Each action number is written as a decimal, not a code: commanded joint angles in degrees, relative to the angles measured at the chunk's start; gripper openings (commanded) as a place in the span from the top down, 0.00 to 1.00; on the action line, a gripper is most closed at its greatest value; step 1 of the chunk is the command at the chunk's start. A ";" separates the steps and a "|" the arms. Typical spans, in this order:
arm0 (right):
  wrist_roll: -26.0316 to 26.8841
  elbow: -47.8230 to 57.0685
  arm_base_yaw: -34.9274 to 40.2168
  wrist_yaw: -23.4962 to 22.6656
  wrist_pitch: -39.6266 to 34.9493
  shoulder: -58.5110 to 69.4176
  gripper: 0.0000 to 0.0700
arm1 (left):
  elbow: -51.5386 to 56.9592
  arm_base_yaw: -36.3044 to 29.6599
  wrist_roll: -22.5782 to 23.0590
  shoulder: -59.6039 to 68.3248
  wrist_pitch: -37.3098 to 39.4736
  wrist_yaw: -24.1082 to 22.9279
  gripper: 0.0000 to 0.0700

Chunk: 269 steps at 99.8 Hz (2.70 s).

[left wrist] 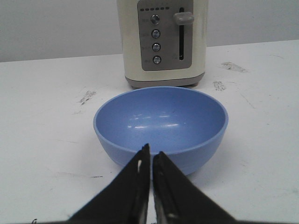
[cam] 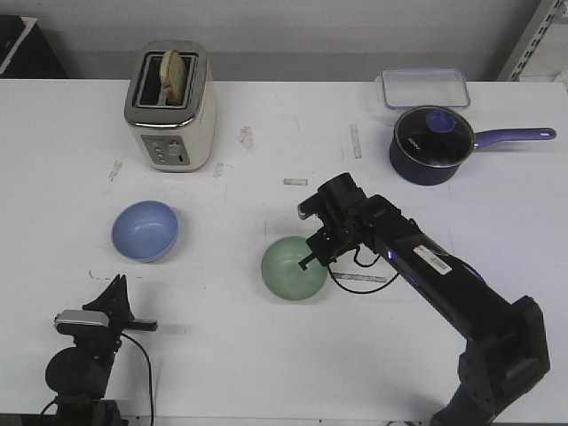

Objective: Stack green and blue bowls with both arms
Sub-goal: 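Release the green bowl and retract the right gripper to rest, then reach the left gripper to the rim of the light blue bowl and grip it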

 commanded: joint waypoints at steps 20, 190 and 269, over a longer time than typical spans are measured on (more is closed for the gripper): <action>-1.33 2.43 0.46 0.00 0.00 -2.25 0.44 | -1.18 0.02 0.72 -0.11 0.57 -0.04 1.00; 4.33 -51.21 -31.36 9.07 27.39 -76.13 1.00 | 1.86 0.02 -5.49 -0.07 9.57 -0.50 1.00; 3.19 -51.21 -31.36 9.05 26.88 -75.60 1.00 | 63.30 1.86 -7.72 48.50 -33.38 -3.10 0.21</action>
